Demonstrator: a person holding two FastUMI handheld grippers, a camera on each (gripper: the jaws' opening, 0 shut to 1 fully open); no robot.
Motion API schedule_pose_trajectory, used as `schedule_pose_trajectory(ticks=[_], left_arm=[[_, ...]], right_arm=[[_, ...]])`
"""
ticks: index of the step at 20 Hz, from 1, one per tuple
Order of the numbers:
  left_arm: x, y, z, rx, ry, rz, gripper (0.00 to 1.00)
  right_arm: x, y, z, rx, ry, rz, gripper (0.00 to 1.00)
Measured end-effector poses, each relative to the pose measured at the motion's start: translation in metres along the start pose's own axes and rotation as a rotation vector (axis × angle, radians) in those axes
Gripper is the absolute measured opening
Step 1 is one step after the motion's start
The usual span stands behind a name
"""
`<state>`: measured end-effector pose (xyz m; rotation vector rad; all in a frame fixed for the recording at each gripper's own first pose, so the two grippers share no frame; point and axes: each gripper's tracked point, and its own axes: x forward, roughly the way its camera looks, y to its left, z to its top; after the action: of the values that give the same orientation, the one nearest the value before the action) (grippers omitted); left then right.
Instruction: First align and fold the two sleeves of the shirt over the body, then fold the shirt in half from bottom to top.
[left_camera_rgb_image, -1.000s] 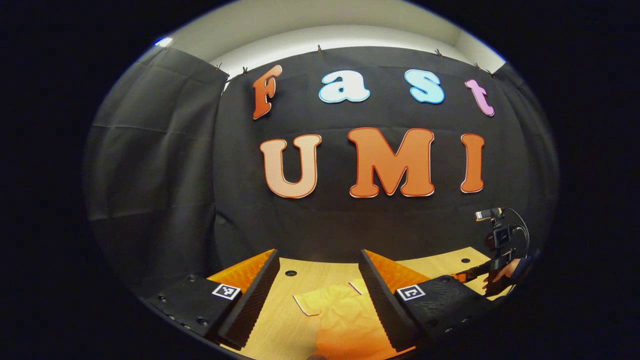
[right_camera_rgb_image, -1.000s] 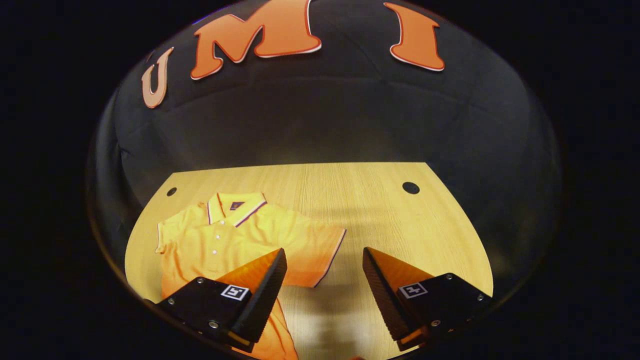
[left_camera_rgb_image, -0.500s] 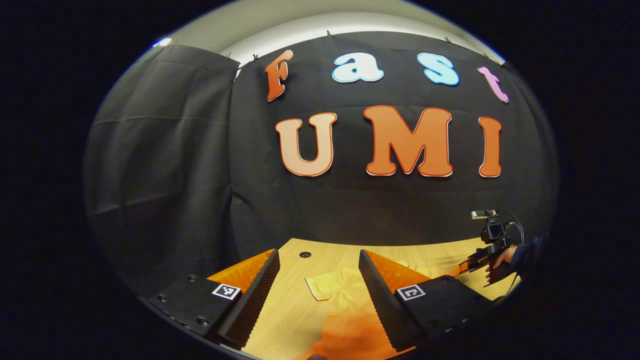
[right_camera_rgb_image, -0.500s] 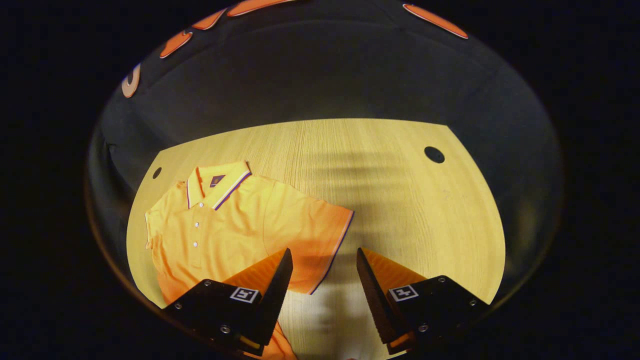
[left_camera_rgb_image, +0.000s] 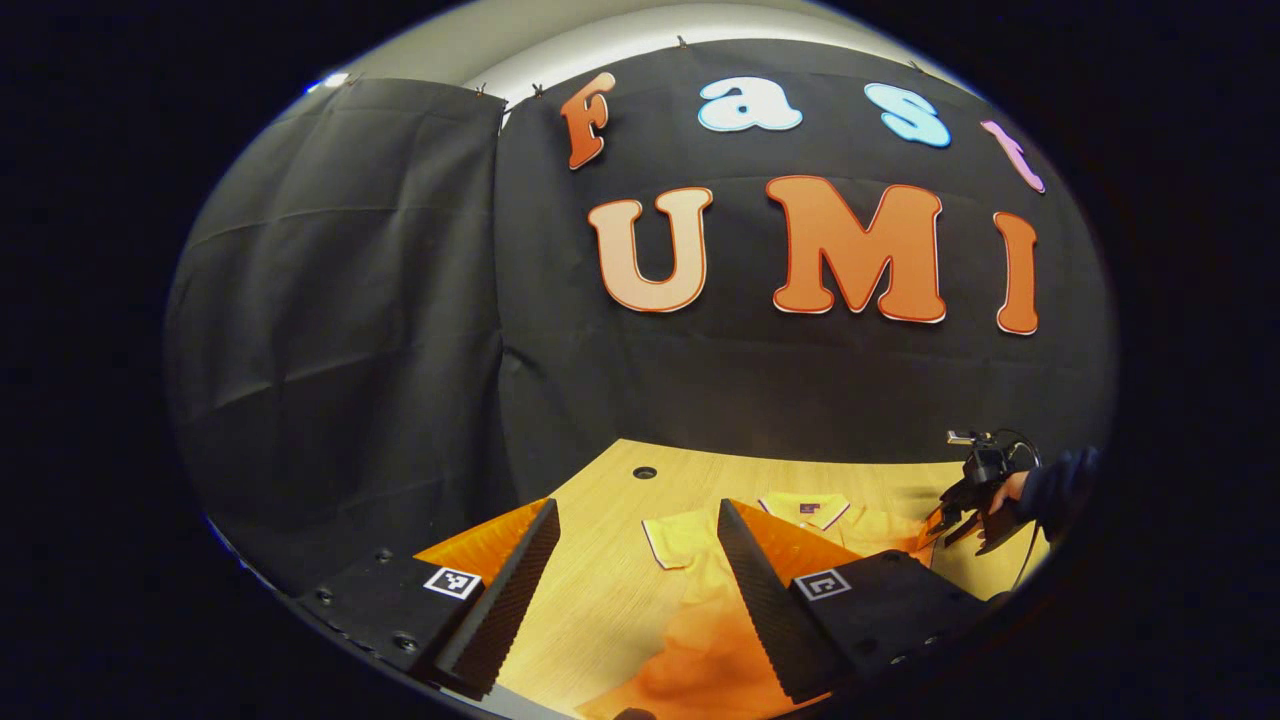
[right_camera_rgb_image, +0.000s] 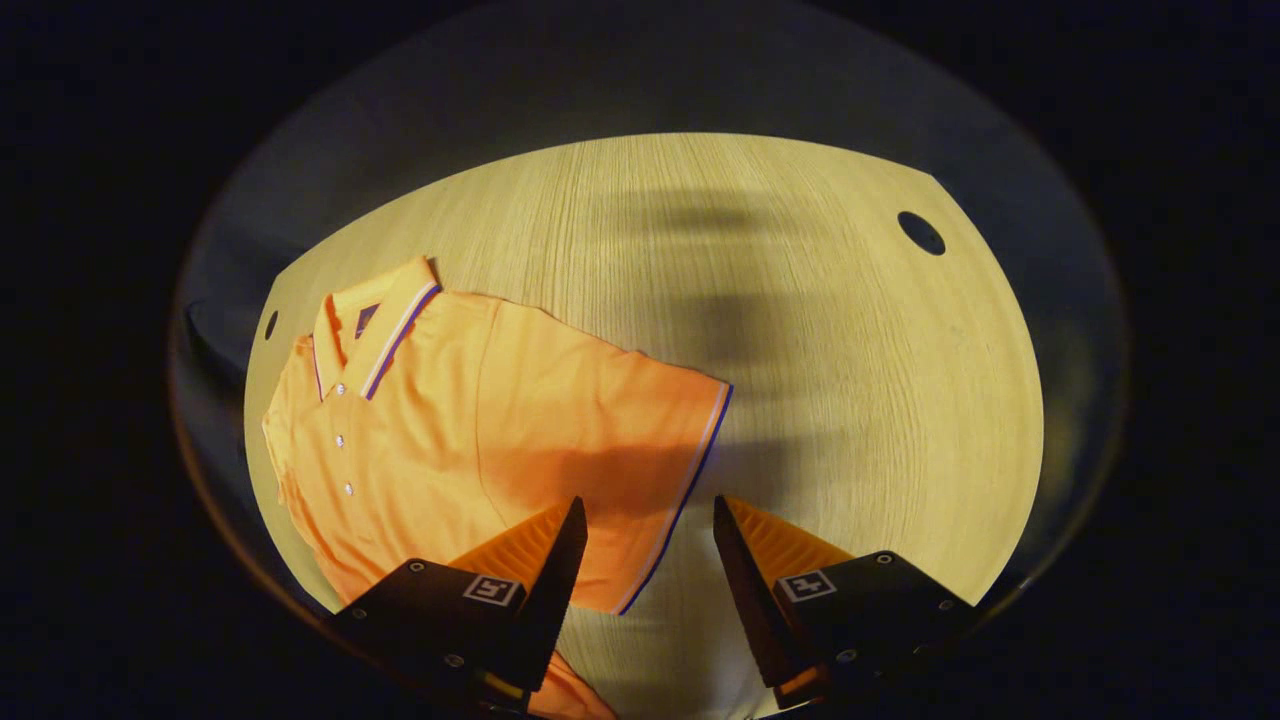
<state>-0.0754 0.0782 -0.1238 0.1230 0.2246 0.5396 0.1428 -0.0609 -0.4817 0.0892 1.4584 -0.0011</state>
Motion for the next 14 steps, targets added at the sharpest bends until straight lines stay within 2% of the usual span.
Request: schedule_pose_trajectory(ticks=[1,2,5,6,7,8,11,14], left_arm=[[0.0,-0.001,-0.001,0.001,0.005,0.003,0.97],[0.0,-0.002,0.0,0.001,0.007,0.006,0.98],[0.002,-0.005,-0.006,-0.012,0.022,0.002,0.97],[0.003,-0.007,-0.007,-0.016,0.027,-0.001,0.97],[0.003,-0.009,-0.009,-0.02,0.03,-0.006,0.97],[0.004,-0.01,-0.007,-0.02,0.03,-0.01,0.98],[0.003,-0.008,-0.007,-0.016,0.032,-0.012,0.98],[0.007,-0.006,-0.011,-0.017,0.045,-0.01,0.98]], right_arm=[[0.0,-0.006,-0.003,-0.004,0.015,-0.042,0.78],[0.005,-0.007,0.0,0.014,0.026,-0.058,0.74],[0.003,-0.005,0.005,0.043,0.022,-0.055,0.45],[0.003,-0.005,0.006,0.021,0.016,-0.041,0.19],[0.002,0.004,0.008,0.048,0.019,0.032,0.18],[-0.002,0.017,0.005,0.094,0.049,0.097,0.06],[-0.014,0.029,0.026,0.131,-0.029,0.163,0.06],[-0.04,0.055,0.037,0.106,-0.069,0.242,0.06]])
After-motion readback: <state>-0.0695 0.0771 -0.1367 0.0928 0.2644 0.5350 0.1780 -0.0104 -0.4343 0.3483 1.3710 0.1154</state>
